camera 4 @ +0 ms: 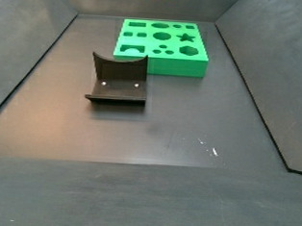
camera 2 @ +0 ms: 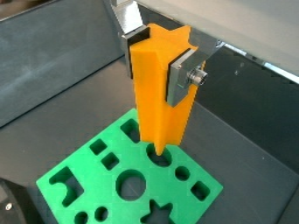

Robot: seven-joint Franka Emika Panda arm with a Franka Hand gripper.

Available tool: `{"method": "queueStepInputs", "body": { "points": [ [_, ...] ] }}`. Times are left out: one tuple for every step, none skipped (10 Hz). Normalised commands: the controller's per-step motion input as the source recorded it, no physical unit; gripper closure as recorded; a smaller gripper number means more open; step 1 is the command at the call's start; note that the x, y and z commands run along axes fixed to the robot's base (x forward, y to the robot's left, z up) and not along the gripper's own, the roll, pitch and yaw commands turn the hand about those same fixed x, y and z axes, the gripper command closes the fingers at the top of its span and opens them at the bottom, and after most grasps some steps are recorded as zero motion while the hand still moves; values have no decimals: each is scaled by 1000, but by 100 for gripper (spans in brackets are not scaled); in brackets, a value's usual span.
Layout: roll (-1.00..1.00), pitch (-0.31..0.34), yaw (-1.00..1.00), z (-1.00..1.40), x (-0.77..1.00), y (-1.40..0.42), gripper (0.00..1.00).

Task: Insert the star object.

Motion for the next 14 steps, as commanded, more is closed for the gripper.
{"method": "queueStepInputs", "body": {
  "points": [
    [149,0,0,-849,-171,343,100],
    [131,0,0,-774,-143,331,100],
    [41,0,-20,-666,-143,331,100],
    [0,0,-40,-591,-229,360,100],
    [0,-14,-43,-537,-309,391,100],
    [-23,-4,-77,-423,-357,337,100],
    [-66,-59,-14,-334,-394,260,100],
    [-104,-39,0,-231,-277,151,100],
    [-94,-39,0,-154,-300,60,100],
    [-40,-21,0,-183,-329,71,100],
    [0,0,0,-203,-323,126,100],
    [-10,0,0,-166,-334,123,100],
    [-74,0,-86,-160,-206,97,100],
    [-13,24,-171,-214,54,111,100]
  ]
}}
